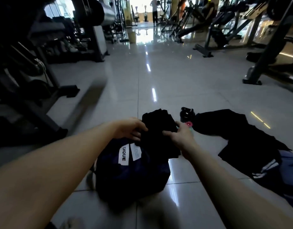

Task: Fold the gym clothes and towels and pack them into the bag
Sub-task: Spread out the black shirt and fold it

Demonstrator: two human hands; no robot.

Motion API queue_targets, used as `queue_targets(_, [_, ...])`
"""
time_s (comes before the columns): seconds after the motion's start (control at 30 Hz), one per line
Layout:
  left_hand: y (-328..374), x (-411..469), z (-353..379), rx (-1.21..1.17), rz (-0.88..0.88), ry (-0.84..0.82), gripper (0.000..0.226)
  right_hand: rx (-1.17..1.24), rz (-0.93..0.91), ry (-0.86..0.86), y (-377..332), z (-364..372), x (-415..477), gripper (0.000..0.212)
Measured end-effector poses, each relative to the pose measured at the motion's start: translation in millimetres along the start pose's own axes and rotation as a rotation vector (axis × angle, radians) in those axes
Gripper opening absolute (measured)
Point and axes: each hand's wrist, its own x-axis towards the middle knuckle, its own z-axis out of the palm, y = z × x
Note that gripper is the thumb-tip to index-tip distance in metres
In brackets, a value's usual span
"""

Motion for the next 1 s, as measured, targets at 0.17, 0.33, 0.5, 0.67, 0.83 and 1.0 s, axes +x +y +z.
queue_targets(0.17, [-83.4, 57.9, -33.2, 0.429, -0.075, 0.368, 0.010, -0.336, -0.035, 0.098, 35.4, 34.9, 50.3, 0.043])
queue_targets(0.33, [-154.2, 104.2, -20.2, 0.776, -0.269, 0.573, 0.064, -0.519, -0.095, 0.024, 45.2, 78.1, 81.3, 0.037])
queue_targets(0.5, [-190.9, 141.1, -8.8, 0.782, -0.410, 0.543, 0.096, -0.644, -0.086, -0.076, 81.8, 112.8, 114.5, 0.037])
queue_targets(0.67, [-196.4, 138.4, -41.3, 0.808, -0.247, 0.593, 0.032, -0.681, -0.101, -0.114, 96.2, 129.8, 138.5, 0.037])
queue_targets(0.83, [-187.2, 96.2, -114.9, 0.387, -0.315, 0.837, 0.026, -0.648, -0.122, -0.076, 100.8, 133.3, 149.0, 0.036])
queue_targets(1.0, [-214.6, 70.7, -120.9, 0.280, -0.349, 0.895, 0.034, -0.654, -0.214, -0.152, 99.3, 140.1, 152.0, 0.038])
